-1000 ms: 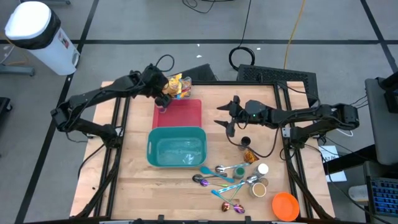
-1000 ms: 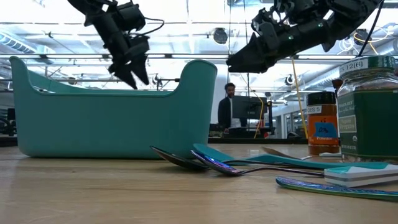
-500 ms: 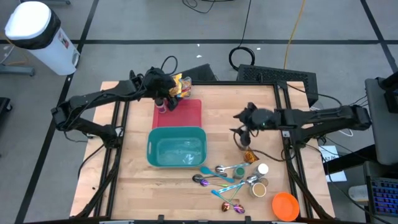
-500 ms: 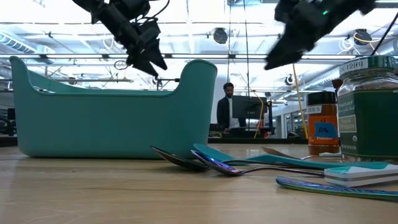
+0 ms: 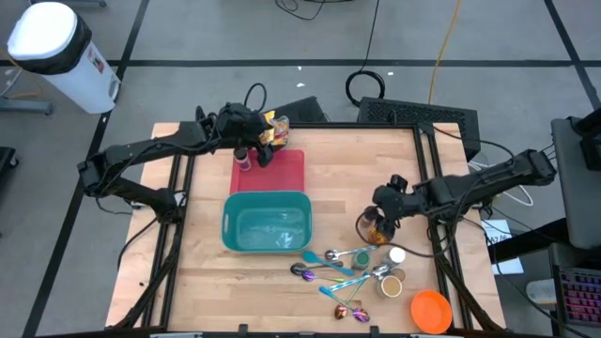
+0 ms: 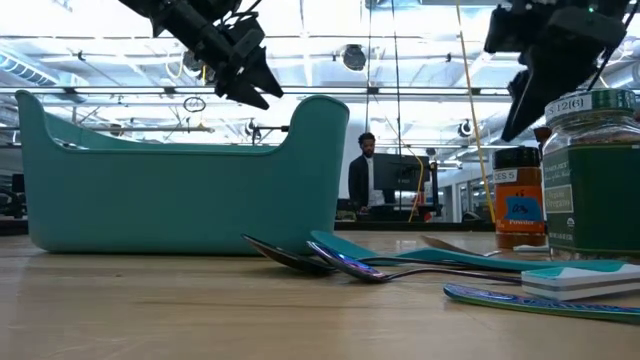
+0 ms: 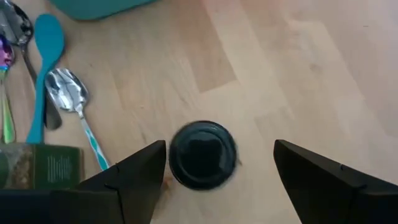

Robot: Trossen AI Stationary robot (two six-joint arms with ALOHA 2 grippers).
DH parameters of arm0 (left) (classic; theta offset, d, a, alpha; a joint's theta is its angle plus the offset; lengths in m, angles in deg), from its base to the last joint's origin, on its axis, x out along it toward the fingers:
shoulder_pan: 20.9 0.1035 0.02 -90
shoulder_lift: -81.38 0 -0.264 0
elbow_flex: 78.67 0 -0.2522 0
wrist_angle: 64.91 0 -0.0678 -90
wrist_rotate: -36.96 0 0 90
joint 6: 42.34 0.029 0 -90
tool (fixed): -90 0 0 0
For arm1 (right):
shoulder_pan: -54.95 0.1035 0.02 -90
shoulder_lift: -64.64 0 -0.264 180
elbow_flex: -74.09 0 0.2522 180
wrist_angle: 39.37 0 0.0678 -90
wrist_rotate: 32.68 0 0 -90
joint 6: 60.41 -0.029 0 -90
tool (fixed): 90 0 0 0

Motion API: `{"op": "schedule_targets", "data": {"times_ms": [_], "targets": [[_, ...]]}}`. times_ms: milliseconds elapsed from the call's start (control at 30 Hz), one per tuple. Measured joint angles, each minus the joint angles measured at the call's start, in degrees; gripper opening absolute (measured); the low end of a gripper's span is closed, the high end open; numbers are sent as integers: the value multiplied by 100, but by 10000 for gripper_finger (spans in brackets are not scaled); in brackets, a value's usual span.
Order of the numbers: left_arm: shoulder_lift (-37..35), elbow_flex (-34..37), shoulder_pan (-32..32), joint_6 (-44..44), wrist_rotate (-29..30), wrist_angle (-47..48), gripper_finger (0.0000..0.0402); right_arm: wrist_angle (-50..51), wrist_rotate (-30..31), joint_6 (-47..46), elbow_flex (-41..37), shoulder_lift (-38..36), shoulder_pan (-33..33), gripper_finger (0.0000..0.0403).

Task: Pick & Place Food Item
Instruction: Put the brown seasoning bottle into the red bin

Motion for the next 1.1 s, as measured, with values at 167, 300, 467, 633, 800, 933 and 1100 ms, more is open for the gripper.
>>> {"op": "schedule_targets", "data": {"times_ms": [167, 300, 467, 633, 800, 933, 1100], "targets": [[0, 0, 6, -95, 4, 0, 365, -418, -152, -10, -352, 7, -3, 288], [0, 0, 4, -123, 0, 2, 365, -786, -297, -6, -596, 6, -3, 288], [0, 0, 4, -128, 2, 7, 365, -1163, -292, -15, -890, 7, -6, 287], [0, 2, 4, -127, 2, 7, 365, -1474, -287, -15, -996, 6, -6, 270], [0, 2, 4, -126, 2, 11, 365, -1609, -298, -15, -1000, 5, -6, 218], [0, 2, 4, -126, 2, 15, 365, -1605, -297, -16, -1000, 5, -6, 193], [0, 2, 4, -145, -2, 15, 365, -1640, -295, -17, -1000, 4, -47, 193]]}}
